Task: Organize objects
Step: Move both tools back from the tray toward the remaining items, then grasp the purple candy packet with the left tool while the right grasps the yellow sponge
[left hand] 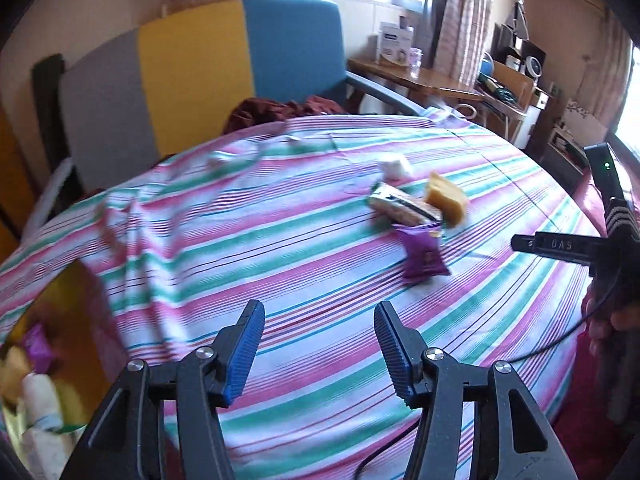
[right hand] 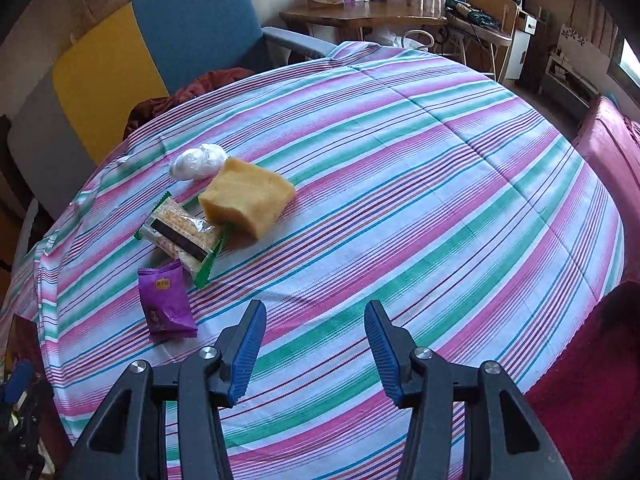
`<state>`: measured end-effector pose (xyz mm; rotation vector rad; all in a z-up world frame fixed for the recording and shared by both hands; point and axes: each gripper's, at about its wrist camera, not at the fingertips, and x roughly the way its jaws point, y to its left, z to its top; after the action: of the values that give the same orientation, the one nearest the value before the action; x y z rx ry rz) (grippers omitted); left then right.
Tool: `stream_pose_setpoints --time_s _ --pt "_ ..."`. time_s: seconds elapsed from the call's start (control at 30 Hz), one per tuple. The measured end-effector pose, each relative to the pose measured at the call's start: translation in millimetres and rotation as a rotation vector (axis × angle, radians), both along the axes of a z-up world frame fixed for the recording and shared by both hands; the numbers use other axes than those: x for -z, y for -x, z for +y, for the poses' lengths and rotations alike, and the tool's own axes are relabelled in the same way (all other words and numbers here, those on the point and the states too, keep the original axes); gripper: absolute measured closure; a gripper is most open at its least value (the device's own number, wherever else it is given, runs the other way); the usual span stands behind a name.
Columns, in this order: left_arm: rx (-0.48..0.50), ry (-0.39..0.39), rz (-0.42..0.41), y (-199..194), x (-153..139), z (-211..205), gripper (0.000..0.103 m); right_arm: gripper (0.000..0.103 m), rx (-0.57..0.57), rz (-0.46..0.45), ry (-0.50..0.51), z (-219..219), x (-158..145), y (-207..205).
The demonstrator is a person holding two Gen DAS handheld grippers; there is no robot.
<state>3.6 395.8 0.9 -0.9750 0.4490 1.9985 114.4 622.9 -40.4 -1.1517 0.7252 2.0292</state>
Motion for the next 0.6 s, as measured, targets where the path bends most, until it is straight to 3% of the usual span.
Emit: stream_pose_setpoints --time_s 0.23,0.37,0.6 --pt "0.089 -0.006 -0.111 -4 25 67 0.044 0.051 0.0 0.013 0.044 4 6 -1" --pt "0.121 -0.006 -0.126 -10 36 96 0.036 0.051 -0.002 0.017 0.058 5 9 -1" --pt "0.147 0.034 -0.122 -9 58 139 0.034 0.051 -0.008 0.012 0.068 6 13 -1"
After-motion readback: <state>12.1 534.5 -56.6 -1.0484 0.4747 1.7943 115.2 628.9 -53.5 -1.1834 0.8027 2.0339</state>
